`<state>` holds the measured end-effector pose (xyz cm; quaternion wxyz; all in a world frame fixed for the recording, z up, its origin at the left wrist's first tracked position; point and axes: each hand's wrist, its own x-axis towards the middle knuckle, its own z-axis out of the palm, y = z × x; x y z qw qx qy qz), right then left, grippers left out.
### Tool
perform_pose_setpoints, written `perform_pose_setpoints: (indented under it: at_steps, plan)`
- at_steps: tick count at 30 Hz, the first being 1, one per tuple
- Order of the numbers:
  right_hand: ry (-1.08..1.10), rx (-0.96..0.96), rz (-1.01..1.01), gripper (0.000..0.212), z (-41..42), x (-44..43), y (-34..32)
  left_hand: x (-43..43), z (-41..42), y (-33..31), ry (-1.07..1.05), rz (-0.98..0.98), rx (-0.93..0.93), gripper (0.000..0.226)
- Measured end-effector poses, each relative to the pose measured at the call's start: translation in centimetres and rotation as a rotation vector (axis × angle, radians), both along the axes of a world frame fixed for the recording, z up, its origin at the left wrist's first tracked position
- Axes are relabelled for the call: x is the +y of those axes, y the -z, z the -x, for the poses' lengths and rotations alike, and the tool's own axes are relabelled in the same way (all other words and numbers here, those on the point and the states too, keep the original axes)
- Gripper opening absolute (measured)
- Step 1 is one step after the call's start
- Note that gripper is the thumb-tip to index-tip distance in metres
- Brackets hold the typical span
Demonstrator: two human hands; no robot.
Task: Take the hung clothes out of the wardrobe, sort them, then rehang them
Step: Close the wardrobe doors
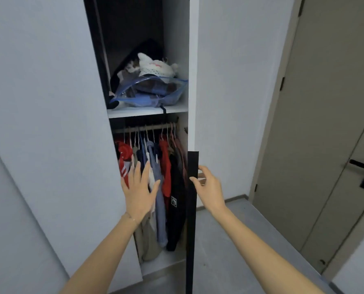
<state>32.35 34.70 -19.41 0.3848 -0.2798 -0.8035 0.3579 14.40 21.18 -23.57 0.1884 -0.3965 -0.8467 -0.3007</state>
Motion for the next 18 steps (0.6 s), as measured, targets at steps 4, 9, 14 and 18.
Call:
perform_pose_setpoints:
  at_steps: [4, 9, 14, 18]
  plan:
    - [-0.094, -0.082, -0.102, 0.025, 4.9, -2.1, 0.1, -2.6, 3.2, -0.1, -0.085, 0.007, 0.009, 0.073]
    - [-0.195, -0.143, -0.157, 0.018, 11.5, -4.9, -0.3, -5.3, 7.7, 0.2, -0.173, -0.014, -0.005, 0.073]
    - [-0.202, -0.170, -0.208, 0.017, 18.8, -6.1, -0.2, -7.6, 14.0, 0.3, -0.218, -0.022, 0.010, 0.074]
    - [-0.149, -0.221, -0.299, 0.020, 23.0, -5.9, 0.0, -8.5, 19.1, 0.2, -0.242, -0.013, 0.028, 0.076]
